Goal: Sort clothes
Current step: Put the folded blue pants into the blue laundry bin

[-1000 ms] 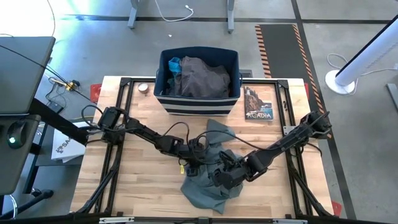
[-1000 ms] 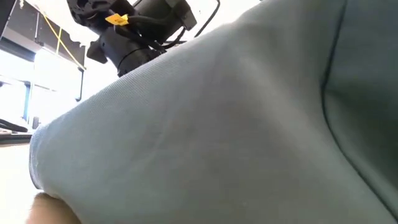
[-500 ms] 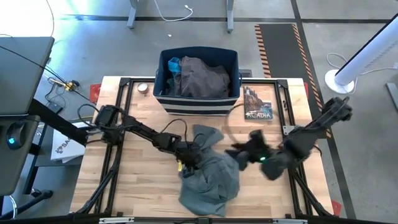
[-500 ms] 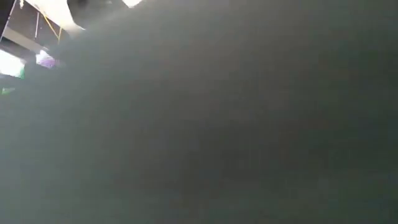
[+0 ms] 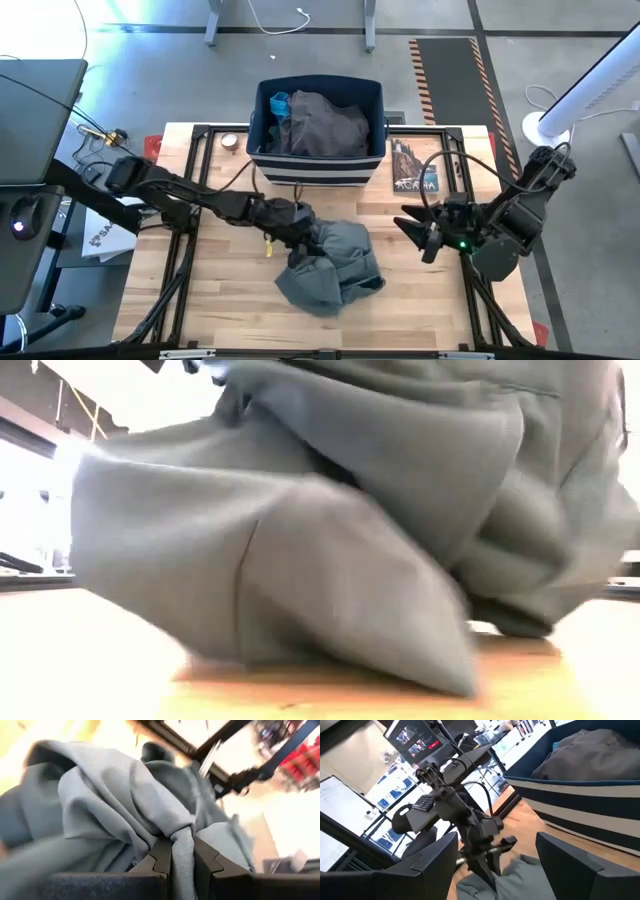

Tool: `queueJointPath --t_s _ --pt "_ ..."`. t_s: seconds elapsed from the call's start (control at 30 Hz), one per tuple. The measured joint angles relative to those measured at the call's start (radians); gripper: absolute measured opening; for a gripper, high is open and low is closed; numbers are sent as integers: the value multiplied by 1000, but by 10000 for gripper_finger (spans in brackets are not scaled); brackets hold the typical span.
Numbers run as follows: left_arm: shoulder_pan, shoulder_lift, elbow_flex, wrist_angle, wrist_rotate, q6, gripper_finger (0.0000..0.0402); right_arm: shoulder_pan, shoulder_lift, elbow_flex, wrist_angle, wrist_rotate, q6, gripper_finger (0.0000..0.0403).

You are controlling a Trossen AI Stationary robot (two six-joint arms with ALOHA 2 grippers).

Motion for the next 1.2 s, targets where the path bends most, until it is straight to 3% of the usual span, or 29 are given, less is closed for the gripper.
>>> queueJointPath --t_s 0.67,0.97,1.2 --pt "50 -222 3 447 -119 -410 25 0 0 0 -5 3 -80 263" --pt "211 -238 183 339 -83 -365 25 0 -3 0 26 29 -139 263" --pt "441 -238 346 183 23 -281 25 0 -9 0 58 29 -182 263"
